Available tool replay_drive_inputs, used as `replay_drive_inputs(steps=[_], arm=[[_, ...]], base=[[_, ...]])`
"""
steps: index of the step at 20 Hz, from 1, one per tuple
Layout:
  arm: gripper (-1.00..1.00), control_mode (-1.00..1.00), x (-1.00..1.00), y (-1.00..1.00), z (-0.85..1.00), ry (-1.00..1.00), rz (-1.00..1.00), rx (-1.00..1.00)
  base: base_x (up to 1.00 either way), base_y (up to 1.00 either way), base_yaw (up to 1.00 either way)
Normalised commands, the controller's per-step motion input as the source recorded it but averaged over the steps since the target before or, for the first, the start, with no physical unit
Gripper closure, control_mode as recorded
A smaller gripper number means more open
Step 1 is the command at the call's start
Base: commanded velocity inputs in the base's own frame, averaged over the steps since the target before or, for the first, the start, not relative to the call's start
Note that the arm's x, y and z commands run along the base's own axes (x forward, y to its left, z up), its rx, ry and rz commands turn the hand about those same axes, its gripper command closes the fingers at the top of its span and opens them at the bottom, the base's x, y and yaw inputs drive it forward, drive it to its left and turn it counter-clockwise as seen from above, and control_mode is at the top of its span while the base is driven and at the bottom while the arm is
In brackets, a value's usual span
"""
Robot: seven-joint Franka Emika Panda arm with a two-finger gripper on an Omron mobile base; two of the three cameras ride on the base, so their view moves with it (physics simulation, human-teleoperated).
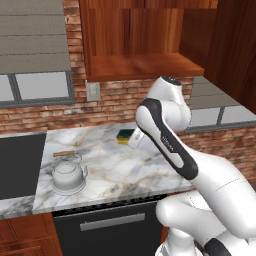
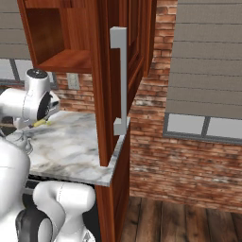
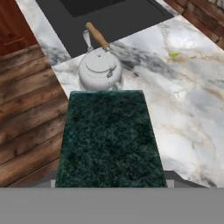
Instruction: Open the cabinet. Pick the sponge and place it next to the sink. Then close the cabinet.
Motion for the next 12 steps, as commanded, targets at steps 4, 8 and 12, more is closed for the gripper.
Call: replay_drive_inputs(steps=[4, 8, 12], arm=[[1.0, -1.0, 0.66, 0.26, -0.39, 0.03, 0.0, 0.0], [1.0, -1.0, 0.55, 0.36, -0.44, 0.03, 0.0, 0.0], [1.0, -1.0, 0.52, 0.31, -0.34, 0.02, 0.0, -0.01]], base=[[0.0, 0.0, 0.0], [0.0, 0.0, 0.0], [0.0, 0.0, 0.0]])
